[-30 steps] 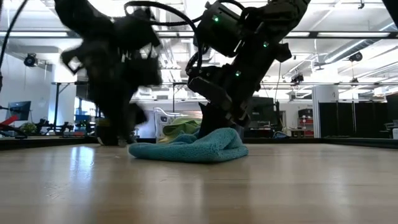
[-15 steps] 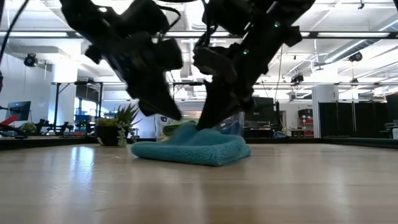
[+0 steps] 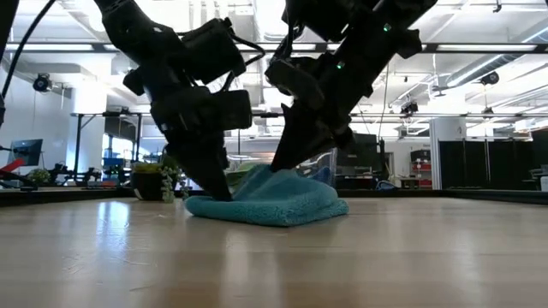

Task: Fold microfiber towels
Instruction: Fold the blue towel

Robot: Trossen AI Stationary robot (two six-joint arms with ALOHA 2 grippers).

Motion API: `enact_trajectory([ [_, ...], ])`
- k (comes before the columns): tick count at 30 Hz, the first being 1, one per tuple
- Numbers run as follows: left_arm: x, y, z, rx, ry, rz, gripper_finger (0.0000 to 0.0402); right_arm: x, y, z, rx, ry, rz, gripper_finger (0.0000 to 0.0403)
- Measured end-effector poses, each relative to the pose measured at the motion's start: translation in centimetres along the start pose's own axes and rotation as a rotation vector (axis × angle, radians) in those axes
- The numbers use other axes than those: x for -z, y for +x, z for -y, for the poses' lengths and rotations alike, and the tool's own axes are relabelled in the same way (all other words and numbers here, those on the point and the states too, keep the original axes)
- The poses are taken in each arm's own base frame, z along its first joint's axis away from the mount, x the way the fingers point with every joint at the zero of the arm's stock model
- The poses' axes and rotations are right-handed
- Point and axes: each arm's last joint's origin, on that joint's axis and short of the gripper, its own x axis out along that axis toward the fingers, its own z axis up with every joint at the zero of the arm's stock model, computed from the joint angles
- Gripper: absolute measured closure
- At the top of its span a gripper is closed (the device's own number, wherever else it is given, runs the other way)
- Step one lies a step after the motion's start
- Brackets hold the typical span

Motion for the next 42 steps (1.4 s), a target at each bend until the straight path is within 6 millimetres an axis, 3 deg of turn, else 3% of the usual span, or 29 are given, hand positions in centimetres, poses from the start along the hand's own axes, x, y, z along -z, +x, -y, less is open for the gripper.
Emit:
enact_trajectory([
  [18, 1.0, -1.1, 0.0, -0.018, -0.02, -0.113, 0.0402, -0.2, 0.3, 0.7, -0.033, 0.065, -0.01, 0.0311],
  [22, 0.6, -1.7, 0.3, -0.015, 0.006, -0.081, 0.0402, 0.6, 0.2, 0.1, -0.045, 0.06, -0.036, 0.0322],
  [33, 1.3, -1.8, 0.1, -0.037, -0.005, -0.149, 0.0402, 3.3, 0.3, 1.8, 0.096, 0.063, -0.233, 0.0393],
  [37, 1.9, -1.9, -0.1, -0.044, -0.014, -0.191, 0.0402, 3.1, -0.2, 1.9, 0.11, 0.079, -0.231, 0.0394],
  [42, 1.5, -3.1, 0.3, -0.029, -0.002, -0.137, 0.0402, 1.2, -1.9, 1.5, 0.125, 0.087, -0.119, 0.0394],
])
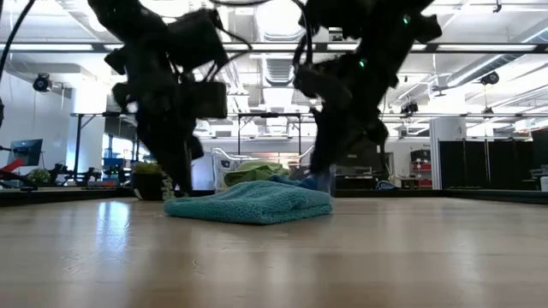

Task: Fold microfiber towels
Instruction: Fold the blue towel

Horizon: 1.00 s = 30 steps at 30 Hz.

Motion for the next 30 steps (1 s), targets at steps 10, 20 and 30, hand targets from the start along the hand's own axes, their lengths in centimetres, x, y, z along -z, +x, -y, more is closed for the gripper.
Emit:
enact_trajectory([
  [10, -2.3, -1.8, 0.2, 0.028, 0.014, 0.243, 0.0402, -2.2, 0.4, -0.7, -0.162, 0.043, 0.093, 0.0394],
  [20, -4.3, 1.9, -2.8, 0.037, -0.136, 0.387, 0.0402, 0.3, -0.1, -4.2, -0.226, 0.11, 0.162, 0.0394],
  [30, -3.5, 4.7, -4.6, 0.016, -0.177, 0.307, 0.0402, 1.9, 3.6, -4.8, -0.244, 0.171, 0.094, 0.0394],
])
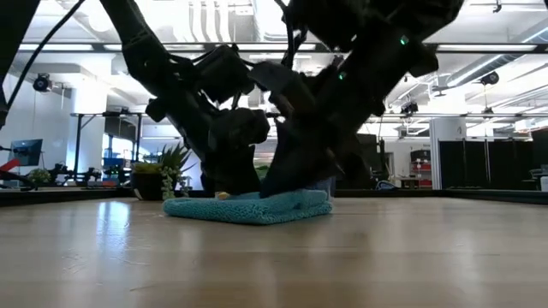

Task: Fold microfiber towels
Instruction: Fold the blue towel

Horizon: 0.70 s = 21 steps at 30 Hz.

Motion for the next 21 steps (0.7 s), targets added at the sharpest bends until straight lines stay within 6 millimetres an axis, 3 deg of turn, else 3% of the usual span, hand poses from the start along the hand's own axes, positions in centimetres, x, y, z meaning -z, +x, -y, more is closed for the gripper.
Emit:
enact_trajectory([
  [9, -0.9, -1.3, -1.3, -0.178, 0.018, 0.065, 0.0402, 0.2, -0.4, 0.0, 0.011, 0.006, -0.027, 0.0394],
  [15, -2.8, -4.7, -0.9, -0.202, 0.1, 0.159, 0.0402, -1.4, -2.9, -0.8, -0.004, -0.07, 0.062, 0.0394],
  [21, -3.9, -8.7, -0.3, -0.214, 0.096, 0.213, 0.0402, -1.9, -4.4, -1.8, -0.084, -0.355, 0.081, 0.0394],
])
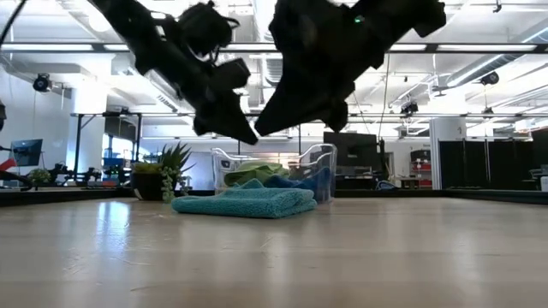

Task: Fold microfiber towels
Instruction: Fold the blue towel

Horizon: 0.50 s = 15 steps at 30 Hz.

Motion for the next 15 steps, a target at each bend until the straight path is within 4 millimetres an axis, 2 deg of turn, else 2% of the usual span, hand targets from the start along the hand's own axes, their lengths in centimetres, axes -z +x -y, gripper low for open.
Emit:
enact_trajectory([
  [5, 0.7, -2.6, 0.1, 0.011, -0.005, -0.037, 0.0402, 1.0, 0.9, -0.2, -0.076, -0.207, -0.065, 0.0366],
  [15, 4.7, -5.9, -0.3, 0.028, -0.127, -0.064, 0.0402, 1.5, 1.9, 0.8, 0.021, -0.372, -0.08, 0.023],
])
